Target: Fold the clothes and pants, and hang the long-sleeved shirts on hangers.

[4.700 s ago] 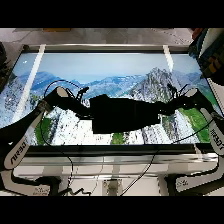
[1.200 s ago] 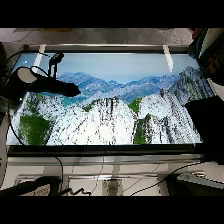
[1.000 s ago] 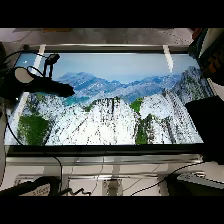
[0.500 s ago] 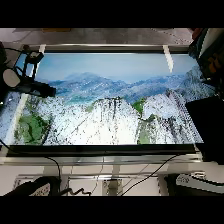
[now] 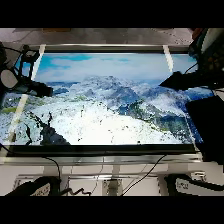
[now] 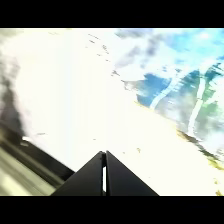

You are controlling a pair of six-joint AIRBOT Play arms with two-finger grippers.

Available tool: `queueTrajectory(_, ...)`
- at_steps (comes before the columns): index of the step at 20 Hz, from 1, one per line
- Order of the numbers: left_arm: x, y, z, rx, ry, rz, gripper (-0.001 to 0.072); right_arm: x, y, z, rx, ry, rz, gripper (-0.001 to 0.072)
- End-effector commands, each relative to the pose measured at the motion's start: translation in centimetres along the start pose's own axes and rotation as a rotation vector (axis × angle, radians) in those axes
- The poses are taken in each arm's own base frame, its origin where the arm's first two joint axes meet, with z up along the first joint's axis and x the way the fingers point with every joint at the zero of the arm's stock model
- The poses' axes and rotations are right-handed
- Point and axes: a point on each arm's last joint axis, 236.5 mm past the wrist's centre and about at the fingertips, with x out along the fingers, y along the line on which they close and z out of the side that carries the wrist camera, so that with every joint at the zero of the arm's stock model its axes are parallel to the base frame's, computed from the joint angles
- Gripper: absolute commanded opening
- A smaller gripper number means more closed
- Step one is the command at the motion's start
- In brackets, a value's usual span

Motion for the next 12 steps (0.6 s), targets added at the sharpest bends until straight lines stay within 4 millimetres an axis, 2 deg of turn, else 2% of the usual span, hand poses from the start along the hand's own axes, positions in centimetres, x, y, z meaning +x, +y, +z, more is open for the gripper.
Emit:
queueTrajectory(1,0.0,0.1,0.0,0.000,0.001,0.004,0.0010,0.0,-1.1,2.4,-0.143,-0.111,-0.360,0.0030)
queueTrajectory(3,0.0,0.1,0.0,0.000,0.001,0.004,0.0011,-2.1,1.1,5.3,-0.185,-0.282,-0.441,0.0030)
queueTrajectory(5,0.0,0.1,0.0,0.000,0.001,0.004,0.0010,-3.6,2.1,6.2,-0.232,-0.349,-0.493,0.0030)
queueTrajectory(6,0.0,0.1,0.0,0.000,0.000,0.004,0.0011,-3.8,1.5,5.7,-0.242,-0.323,-0.527,0.0029)
queueTrajectory(9,0.0,0.1,0.0,0.000,0.000,0.004,0.0011,-3.9,-2.0,2.6,-0.228,-0.160,-0.658,0.0031)
queueTrajectory(10,0.0,0.1,0.0,0.000,0.001,0.004,0.0011,-3.8,-2.4,1.5,-0.210,-0.109,-0.665,0.0032)
queueTrajectory(12,0.0,0.1,0.0,0.000,0.000,0.004,0.0010,-3.5,-2.2,0.5,-0.192,-0.074,-0.647,0.0032)
